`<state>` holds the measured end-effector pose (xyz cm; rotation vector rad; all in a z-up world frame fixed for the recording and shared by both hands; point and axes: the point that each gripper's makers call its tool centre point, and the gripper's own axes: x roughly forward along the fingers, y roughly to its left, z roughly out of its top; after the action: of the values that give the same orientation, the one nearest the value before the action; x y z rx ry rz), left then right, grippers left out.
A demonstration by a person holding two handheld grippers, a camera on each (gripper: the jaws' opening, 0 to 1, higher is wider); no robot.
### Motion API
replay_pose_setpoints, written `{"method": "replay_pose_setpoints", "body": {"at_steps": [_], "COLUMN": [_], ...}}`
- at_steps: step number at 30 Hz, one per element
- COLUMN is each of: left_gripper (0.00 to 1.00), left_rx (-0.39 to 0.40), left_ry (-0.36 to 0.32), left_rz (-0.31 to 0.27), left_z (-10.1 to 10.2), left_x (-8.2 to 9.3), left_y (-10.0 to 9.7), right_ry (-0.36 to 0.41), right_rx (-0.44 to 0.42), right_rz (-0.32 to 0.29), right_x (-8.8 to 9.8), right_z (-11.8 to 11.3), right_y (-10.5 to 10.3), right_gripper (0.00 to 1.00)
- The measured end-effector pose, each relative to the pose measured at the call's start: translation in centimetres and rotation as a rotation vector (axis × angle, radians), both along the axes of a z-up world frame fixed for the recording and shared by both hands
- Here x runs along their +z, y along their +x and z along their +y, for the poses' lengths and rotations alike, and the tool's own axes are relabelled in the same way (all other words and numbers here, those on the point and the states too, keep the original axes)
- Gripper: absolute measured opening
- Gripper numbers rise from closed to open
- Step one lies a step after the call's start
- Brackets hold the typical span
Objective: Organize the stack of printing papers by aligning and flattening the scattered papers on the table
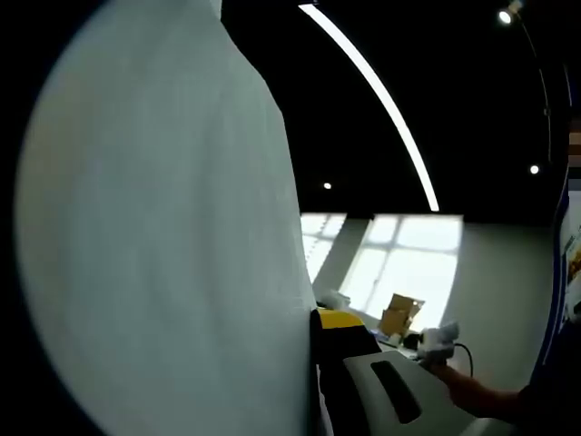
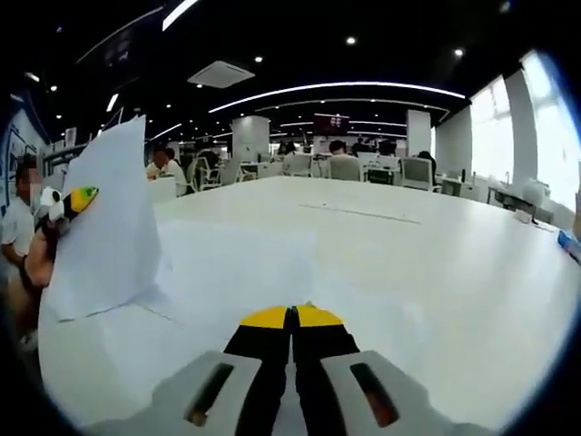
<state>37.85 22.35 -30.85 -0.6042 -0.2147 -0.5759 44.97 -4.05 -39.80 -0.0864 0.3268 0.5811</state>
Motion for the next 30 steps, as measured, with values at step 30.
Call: {"method": "replay_pose_setpoints", "body": {"at_steps": [30], "left_gripper": [0.06], "left_rx": [-0.002], "left_ry": [0.001], "left_rz": [0.000], "left_z": [0.4], "left_x": [-0.3], "left_y": [0.4], "right_ry": [0.062], "right_rx": [-0.037], "right_rz": [-0.079], "right_x": [3.0], "right_z": [-0.9], "right_y": [-0.4], "right_gripper": [0.00]}}
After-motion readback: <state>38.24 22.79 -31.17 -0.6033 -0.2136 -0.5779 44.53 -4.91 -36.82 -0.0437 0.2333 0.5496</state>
